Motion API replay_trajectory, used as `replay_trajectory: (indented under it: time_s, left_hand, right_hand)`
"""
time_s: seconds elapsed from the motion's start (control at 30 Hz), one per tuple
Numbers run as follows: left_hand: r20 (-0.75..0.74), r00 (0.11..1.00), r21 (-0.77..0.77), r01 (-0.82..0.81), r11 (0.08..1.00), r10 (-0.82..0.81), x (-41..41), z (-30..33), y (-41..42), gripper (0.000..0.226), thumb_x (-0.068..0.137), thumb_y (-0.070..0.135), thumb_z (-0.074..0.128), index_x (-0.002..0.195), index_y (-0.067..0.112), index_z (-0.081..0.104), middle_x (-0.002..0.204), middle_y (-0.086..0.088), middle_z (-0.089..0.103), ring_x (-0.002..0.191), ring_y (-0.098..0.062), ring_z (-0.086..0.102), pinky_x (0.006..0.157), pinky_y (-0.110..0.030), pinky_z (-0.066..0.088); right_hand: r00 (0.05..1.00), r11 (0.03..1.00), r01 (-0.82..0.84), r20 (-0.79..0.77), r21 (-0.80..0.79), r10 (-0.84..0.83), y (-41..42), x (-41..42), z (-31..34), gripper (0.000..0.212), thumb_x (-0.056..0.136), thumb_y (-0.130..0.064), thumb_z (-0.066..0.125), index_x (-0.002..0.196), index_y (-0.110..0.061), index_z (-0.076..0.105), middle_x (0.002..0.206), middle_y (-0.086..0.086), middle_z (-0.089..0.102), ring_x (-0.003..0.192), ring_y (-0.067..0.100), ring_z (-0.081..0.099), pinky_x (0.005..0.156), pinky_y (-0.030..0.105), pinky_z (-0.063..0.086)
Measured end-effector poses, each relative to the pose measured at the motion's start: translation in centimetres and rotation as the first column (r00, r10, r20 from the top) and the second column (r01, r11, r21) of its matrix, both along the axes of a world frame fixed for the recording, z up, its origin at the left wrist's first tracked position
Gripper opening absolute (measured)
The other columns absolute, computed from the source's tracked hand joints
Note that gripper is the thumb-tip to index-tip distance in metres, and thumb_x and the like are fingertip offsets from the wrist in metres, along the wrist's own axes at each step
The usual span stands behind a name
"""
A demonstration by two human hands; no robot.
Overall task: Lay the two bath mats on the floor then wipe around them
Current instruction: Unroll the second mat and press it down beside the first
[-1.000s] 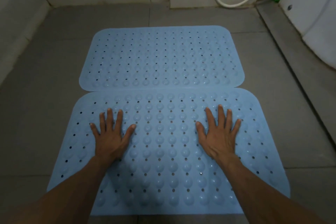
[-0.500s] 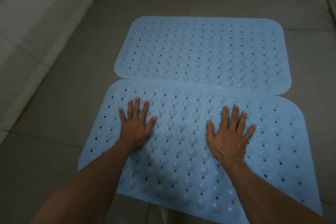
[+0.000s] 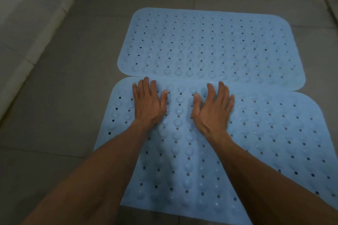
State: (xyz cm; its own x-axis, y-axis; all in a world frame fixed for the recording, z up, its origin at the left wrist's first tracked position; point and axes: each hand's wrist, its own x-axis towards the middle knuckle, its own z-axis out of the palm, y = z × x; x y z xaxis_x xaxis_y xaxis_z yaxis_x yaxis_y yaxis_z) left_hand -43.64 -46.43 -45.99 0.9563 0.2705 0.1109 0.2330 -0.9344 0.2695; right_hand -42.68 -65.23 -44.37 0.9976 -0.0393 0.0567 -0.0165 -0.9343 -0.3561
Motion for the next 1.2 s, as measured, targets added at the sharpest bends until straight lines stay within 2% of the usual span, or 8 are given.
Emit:
replay_trajectory:
  time_s: [0.17,0.27,0.37,0.5,0.6,0.77,1.07,1.2]
  left_hand:
    - [0.016,0.999,0.062,0.050,0.997,-0.051,0.2,-0.9,0.3,0.068,0.100,0.050,0.024,0.147,0.002,0.031,0.158,-0.023,0.020,0.147,-0.036,0.014,0.120,-0.056,0.005]
    - [-0.044,0.996,0.091,0.081,0.993,-0.077,0.6,-0.8,0.4,0.071,0.100,0.051,0.022,0.152,0.003,0.018,0.161,-0.020,0.005,0.150,-0.032,0.002,0.120,-0.056,0.001]
    - [-0.075,0.993,0.053,0.099,0.994,-0.095,0.9,-0.8,0.5,0.073,0.100,0.051,0.021,0.154,0.004,0.007,0.162,-0.017,-0.003,0.150,-0.029,-0.004,0.120,-0.055,0.000]
    - [-0.118,0.989,0.014,0.086,0.996,-0.084,0.8,-0.7,0.4,0.073,0.100,0.051,0.021,0.154,0.004,0.005,0.162,-0.015,-0.004,0.151,-0.027,-0.005,0.119,-0.056,0.005]
    - [-0.135,0.989,0.024,0.056,0.998,-0.053,1.0,-1.0,0.4,0.073,0.099,0.051,0.023,0.154,0.005,0.006,0.162,-0.018,-0.003,0.150,-0.030,-0.005,0.120,-0.056,0.001]
    - [-0.184,0.981,0.022,0.062,0.998,-0.057,1.3,-0.2,0.1,0.074,0.099,0.051,0.023,0.154,0.006,0.006,0.162,-0.020,-0.002,0.150,-0.032,-0.003,0.118,-0.058,0.005]
    - [-0.225,0.970,0.056,0.108,0.993,-0.093,1.2,-0.9,0.3,0.074,0.099,0.051,0.016,0.153,0.002,0.006,0.161,-0.022,-0.002,0.150,-0.035,-0.003,0.118,-0.060,0.002]
    - [-0.224,0.971,0.068,0.095,0.993,-0.078,1.2,-1.1,0.4,0.075,0.097,0.053,0.010,0.154,0.003,0.007,0.161,-0.021,-0.002,0.149,-0.034,-0.004,0.118,-0.059,-0.003]
  right_hand:
    - [0.999,0.996,-0.032,-0.019,-0.079,0.030,5.4,1.4,-2.2,0.065,0.100,-0.054,0.023,0.153,-0.017,0.031,0.164,0.013,0.018,0.153,0.027,0.008,0.124,0.052,0.000]
    - [0.999,0.996,0.008,0.033,-0.088,-0.005,5.1,1.3,-2.1,0.065,0.101,-0.051,0.023,0.153,-0.014,0.033,0.164,0.012,0.021,0.153,0.025,0.013,0.124,0.051,0.004]
    - [0.999,0.995,-0.006,0.031,-0.102,0.009,5.4,1.3,-2.0,0.063,0.103,-0.049,0.024,0.153,-0.013,0.033,0.163,0.009,0.025,0.153,0.022,0.015,0.124,0.051,0.007]
    - [0.999,0.997,0.026,0.034,-0.079,-0.023,5.5,1.1,-1.6,0.060,0.102,-0.047,0.028,0.150,-0.012,0.039,0.160,0.010,0.031,0.151,0.023,0.020,0.123,0.049,0.013]
    - [0.999,0.995,0.024,0.025,-0.093,-0.022,5.5,1.4,-2.0,0.057,0.100,-0.047,0.035,0.145,-0.013,0.042,0.158,0.012,0.034,0.150,0.026,0.023,0.123,0.049,0.013]
    - [0.999,0.993,0.025,-0.026,-0.117,-0.028,5.6,2.0,-1.4,0.055,0.098,-0.047,0.039,0.143,-0.015,0.044,0.158,0.012,0.032,0.149,0.028,0.022,0.122,0.051,0.013]
    - [0.999,0.999,0.016,-0.027,-0.040,-0.017,5.2,1.7,-1.2,0.052,0.100,-0.043,0.036,0.145,-0.018,0.043,0.160,0.010,0.028,0.151,0.024,0.018,0.124,0.050,0.009]
    - [0.995,0.997,-0.047,-0.095,-0.062,0.041,5.0,1.7,-1.2,0.061,0.101,-0.046,0.023,0.154,-0.017,0.030,0.166,0.009,0.014,0.154,0.022,0.003,0.124,0.050,0.001]
